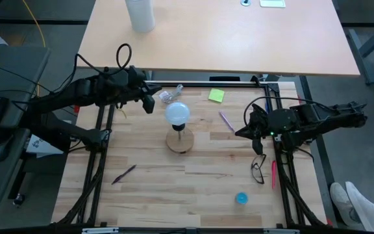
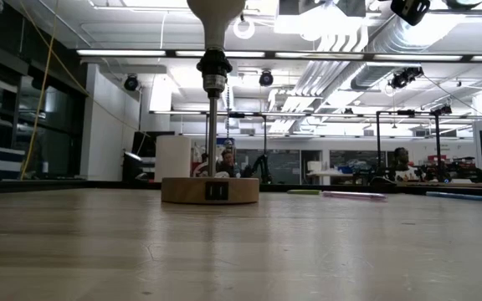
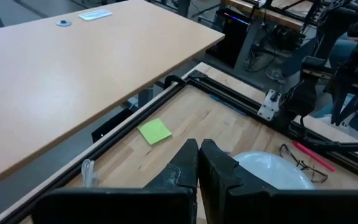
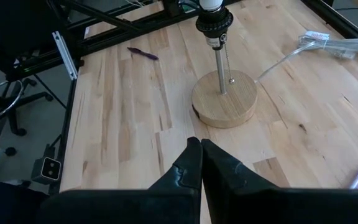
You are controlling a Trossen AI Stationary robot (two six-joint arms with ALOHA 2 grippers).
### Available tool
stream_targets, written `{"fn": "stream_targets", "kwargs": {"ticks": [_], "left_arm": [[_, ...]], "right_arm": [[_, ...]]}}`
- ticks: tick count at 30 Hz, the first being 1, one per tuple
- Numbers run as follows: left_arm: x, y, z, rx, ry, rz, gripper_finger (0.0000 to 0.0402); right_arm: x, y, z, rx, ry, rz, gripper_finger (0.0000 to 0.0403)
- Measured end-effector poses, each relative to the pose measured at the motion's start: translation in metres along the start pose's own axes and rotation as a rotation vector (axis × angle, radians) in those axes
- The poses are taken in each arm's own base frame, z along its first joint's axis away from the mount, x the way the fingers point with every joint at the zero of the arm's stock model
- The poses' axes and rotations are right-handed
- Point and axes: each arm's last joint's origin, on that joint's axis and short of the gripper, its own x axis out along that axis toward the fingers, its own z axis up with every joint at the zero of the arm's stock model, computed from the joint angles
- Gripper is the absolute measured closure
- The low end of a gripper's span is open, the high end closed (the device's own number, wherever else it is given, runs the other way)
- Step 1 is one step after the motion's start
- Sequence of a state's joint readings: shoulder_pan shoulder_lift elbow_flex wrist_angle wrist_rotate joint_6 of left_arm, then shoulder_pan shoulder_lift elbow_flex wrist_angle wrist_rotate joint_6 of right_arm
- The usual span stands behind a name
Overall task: Screw lightbulb
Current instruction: Insert the light bulb into the lamp
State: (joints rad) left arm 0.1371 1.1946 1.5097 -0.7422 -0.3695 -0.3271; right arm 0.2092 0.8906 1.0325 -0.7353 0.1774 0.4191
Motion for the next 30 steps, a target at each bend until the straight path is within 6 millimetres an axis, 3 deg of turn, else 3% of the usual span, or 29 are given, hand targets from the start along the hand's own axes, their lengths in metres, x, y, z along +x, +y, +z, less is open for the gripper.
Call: {"fn": "stream_targets", "kwargs": {"ticks": [4,16,25,30], "left_arm": [[0.007,0.000,-0.010,0.008,0.019,0.006,0.0401],[0.041,0.002,-0.063,-0.100,0.030,-0.064,0.0401],[0.048,0.007,-0.096,-0.231,0.003,-0.094,0.0401],[0.048,0.006,-0.103,-0.257,0.021,-0.100,0.0402]], "right_arm": [[0.000,0.000,0.000,0.000,0.001,0.002,0.0403],[0.000,0.000,0.000,0.010,-0.004,-0.012,0.0403],[0.000,0.000,0.000,0.010,-0.006,-0.012,0.0403],[0.000,0.000,0.000,-0.012,-0.004,-0.004,0.0403]]}}
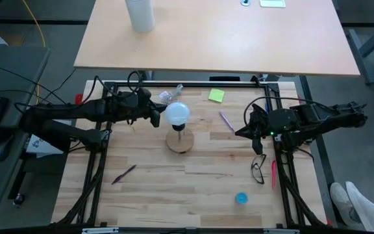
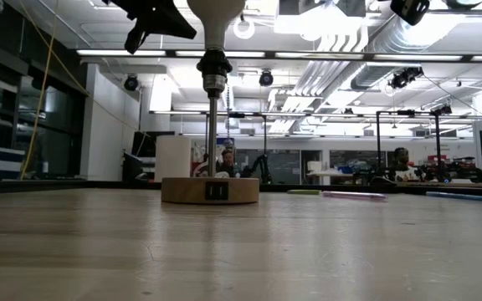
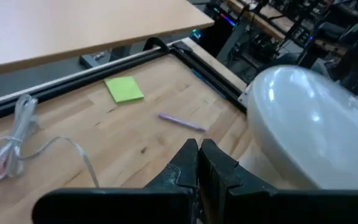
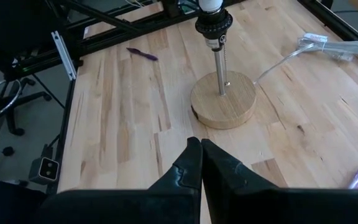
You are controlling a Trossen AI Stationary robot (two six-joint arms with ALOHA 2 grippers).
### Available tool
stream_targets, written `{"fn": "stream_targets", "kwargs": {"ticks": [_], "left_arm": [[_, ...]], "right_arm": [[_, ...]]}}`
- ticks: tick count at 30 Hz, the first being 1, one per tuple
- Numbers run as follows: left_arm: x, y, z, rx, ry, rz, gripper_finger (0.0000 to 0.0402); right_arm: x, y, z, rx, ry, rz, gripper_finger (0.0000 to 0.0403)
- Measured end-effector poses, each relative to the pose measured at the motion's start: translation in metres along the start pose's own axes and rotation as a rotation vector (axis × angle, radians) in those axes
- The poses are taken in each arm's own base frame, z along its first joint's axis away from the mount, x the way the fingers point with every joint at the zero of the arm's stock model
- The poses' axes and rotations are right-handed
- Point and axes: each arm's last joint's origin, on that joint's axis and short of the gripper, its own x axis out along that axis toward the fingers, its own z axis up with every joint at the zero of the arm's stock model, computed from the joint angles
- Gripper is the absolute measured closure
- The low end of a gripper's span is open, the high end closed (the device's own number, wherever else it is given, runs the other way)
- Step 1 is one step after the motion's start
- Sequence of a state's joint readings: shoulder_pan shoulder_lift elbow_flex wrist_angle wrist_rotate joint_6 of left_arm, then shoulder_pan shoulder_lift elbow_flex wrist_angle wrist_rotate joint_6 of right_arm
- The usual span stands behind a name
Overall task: Screw lightbulb
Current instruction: Insert the light bulb into the lamp
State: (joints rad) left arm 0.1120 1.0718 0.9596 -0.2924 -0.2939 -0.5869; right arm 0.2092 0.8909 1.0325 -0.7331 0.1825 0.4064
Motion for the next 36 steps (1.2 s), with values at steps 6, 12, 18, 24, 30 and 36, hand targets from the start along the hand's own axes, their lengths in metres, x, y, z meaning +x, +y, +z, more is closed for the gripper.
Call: {"fn": "stream_targets", "kwargs": {"ticks": [6,12,18,24,30,36], "left_arm": [[0.000,-0.001,0.001,-0.006,-0.006,-0.006,0.0401],[0.000,-0.001,0.000,-0.004,-0.001,-0.004,0.0402],[-0.001,0.005,-0.008,0.050,0.082,0.048,0.0402],[-0.005,0.013,-0.019,0.128,0.204,0.115,0.0402],[-0.009,0.012,-0.026,0.173,0.255,0.118,0.0402],[0.004,0.017,-0.053,0.127,0.220,0.071,0.0401]], "right_arm": [[0.000,0.000,0.000,-0.006,-0.001,0.001,0.0403],[0.000,0.000,0.001,-0.038,-0.007,0.004,0.0403],[0.000,0.000,0.001,-0.055,-0.013,0.001,0.0403],[0.001,-0.007,0.011,-0.025,-0.082,-0.017,0.0403],[0.009,-0.018,0.022,-0.003,-0.137,-0.066,0.0403],[0.032,-0.028,0.038,0.003,-0.200,-0.094,0.0403]]}}
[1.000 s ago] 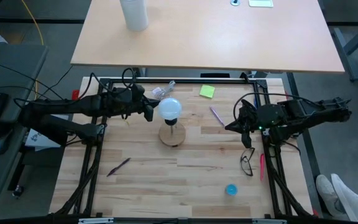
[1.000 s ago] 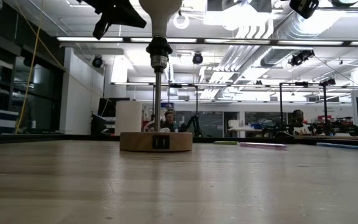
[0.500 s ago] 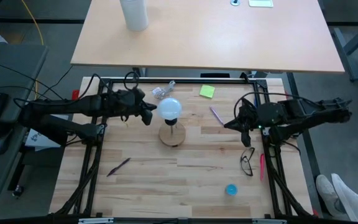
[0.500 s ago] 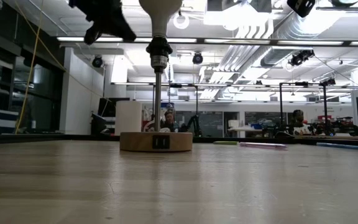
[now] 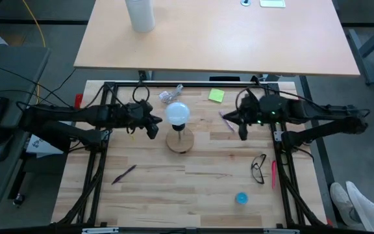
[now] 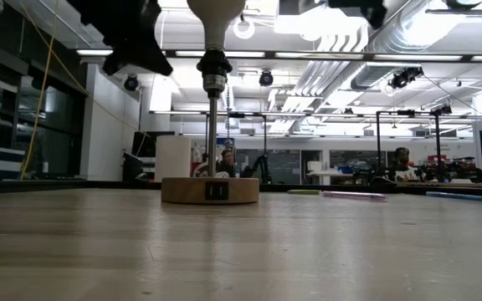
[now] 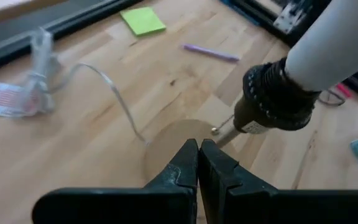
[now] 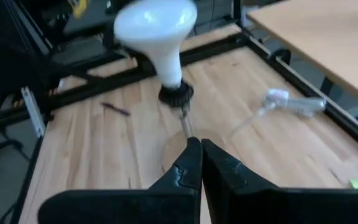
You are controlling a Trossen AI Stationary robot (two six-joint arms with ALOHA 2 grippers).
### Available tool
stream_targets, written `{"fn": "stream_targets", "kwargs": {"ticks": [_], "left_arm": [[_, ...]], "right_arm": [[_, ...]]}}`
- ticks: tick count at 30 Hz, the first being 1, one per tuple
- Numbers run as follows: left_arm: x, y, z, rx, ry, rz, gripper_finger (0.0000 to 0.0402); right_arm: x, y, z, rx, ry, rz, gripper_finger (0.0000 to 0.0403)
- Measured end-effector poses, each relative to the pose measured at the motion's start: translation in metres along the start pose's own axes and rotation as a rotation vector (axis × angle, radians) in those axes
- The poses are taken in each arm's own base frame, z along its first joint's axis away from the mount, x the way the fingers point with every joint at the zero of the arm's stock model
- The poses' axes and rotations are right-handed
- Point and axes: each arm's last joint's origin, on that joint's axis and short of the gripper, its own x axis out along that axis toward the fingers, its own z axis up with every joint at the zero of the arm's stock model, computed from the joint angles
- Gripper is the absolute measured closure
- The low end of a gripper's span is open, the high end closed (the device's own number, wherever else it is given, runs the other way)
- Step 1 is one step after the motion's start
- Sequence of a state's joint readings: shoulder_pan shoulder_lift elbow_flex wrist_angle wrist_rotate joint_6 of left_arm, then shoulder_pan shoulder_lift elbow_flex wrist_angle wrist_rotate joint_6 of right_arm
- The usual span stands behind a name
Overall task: Screw lightbulb
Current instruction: Insert the light bulb into the lamp
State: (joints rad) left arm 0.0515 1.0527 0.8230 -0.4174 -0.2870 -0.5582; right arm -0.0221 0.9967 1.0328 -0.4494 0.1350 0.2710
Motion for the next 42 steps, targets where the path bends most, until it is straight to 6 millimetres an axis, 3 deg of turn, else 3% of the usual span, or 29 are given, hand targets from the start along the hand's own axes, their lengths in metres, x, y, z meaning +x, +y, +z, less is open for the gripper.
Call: {"fn": "stream_targets", "kwargs": {"ticks": [4,11,19,24,31,38,42], "left_arm": [[0.013,-0.001,-0.016,-0.090,-0.066,-0.077,0.0402],[0.011,-0.004,-0.016,-0.086,-0.125,-0.134,0.0401],[0.013,0.000,-0.014,-0.024,-0.172,-0.055,0.0402],[0.012,0.005,-0.009,0.020,-0.198,-0.026,0.0401],[0.014,0.011,-0.006,0.036,-0.185,-0.041,0.0401],[0.012,0.016,-0.002,0.023,-0.185,-0.065,0.0402],[0.009,0.019,0.000,0.013,-0.199,-0.058,0.0401]], "right_arm": [[0.033,-0.007,0.009,0.032,-0.055,0.020,0.0403],[0.082,-0.029,0.026,0.120,-0.235,0.036,0.0403],[0.116,-0.044,0.027,0.197,-0.287,0.140,0.0403],[0.112,-0.040,0.046,0.123,-0.268,0.129,0.0403],[0.090,-0.037,0.088,-0.012,-0.193,0.063,0.0403],[0.060,-0.044,0.142,-0.114,-0.368,-0.093,0.0403],[0.048,-0.048,0.156,-0.128,-0.402,-0.103,0.0403]]}}
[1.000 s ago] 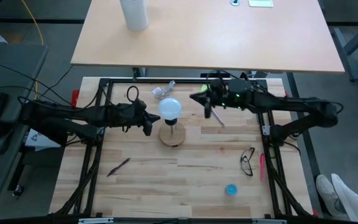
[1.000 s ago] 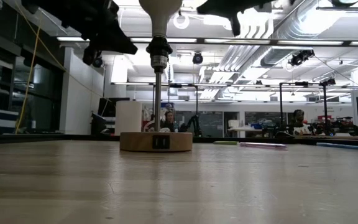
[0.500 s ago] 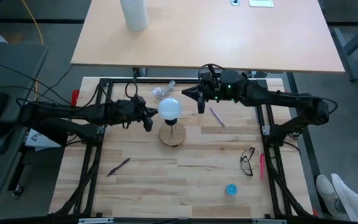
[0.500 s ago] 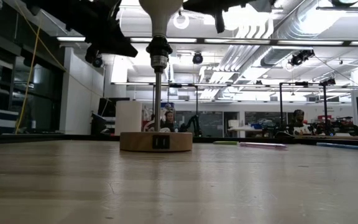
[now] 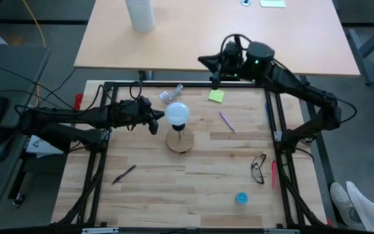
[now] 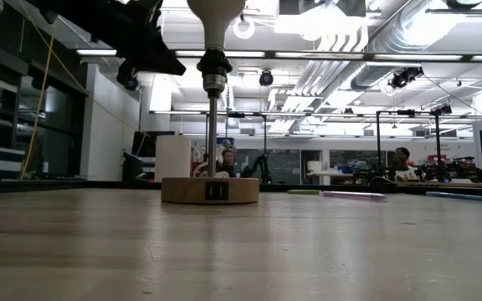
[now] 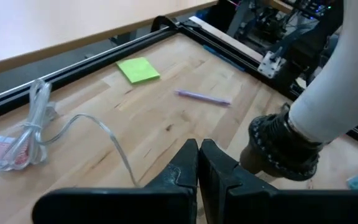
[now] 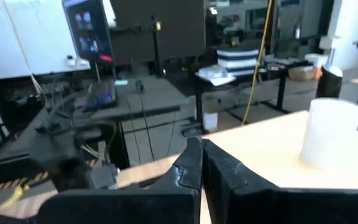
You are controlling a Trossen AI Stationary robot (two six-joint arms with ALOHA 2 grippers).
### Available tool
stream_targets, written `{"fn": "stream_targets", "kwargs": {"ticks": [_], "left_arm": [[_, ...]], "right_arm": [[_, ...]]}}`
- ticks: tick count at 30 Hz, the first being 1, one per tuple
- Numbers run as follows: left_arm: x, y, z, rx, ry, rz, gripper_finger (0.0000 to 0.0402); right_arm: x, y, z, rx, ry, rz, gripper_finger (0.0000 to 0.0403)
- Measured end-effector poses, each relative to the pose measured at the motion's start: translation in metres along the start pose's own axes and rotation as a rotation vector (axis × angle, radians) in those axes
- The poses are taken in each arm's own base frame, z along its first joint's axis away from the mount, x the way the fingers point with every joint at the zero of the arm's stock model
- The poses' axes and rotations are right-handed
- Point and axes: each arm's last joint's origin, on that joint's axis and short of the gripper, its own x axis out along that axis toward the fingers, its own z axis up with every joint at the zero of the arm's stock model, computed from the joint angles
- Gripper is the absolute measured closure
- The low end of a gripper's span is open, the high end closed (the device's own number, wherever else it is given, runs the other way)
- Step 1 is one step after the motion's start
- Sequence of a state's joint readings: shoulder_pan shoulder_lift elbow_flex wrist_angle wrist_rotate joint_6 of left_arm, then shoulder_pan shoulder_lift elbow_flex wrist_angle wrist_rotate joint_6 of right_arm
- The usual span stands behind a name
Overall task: Screw lightbulb
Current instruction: Insert the light bulb into the lamp
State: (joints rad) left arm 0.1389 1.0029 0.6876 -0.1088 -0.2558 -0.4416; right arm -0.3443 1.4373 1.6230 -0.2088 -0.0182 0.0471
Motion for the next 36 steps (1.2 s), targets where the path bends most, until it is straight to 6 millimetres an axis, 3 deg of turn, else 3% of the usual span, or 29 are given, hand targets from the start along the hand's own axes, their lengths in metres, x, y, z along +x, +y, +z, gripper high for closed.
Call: {"fn": "stream_targets", "kwargs": {"ticks": [4,10,22,30,36], "left_arm": [[-0.005,0.002,0.002,0.004,-0.007,-0.005,0.0402],[-0.002,0.006,-0.011,0.073,0.121,0.046,0.0401],[0.040,0.004,-0.047,0.115,0.275,0.086,0.0401],[0.062,0.006,-0.072,0.111,0.407,0.101,0.0401],[0.074,0.004,-0.089,0.044,0.479,0.117,0.0401]], "right_arm": [[-0.007,0.010,0.001,-0.001,0.090,0.115,0.0403],[-0.009,0.036,-0.031,-0.049,0.337,0.226,0.0403],[0.004,0.079,-0.045,0.067,0.266,0.304,0.0403],[0.004,0.079,-0.047,0.135,0.301,0.258,0.0403],[0.005,0.062,-0.055,0.134,0.376,0.111,0.0403]]}}
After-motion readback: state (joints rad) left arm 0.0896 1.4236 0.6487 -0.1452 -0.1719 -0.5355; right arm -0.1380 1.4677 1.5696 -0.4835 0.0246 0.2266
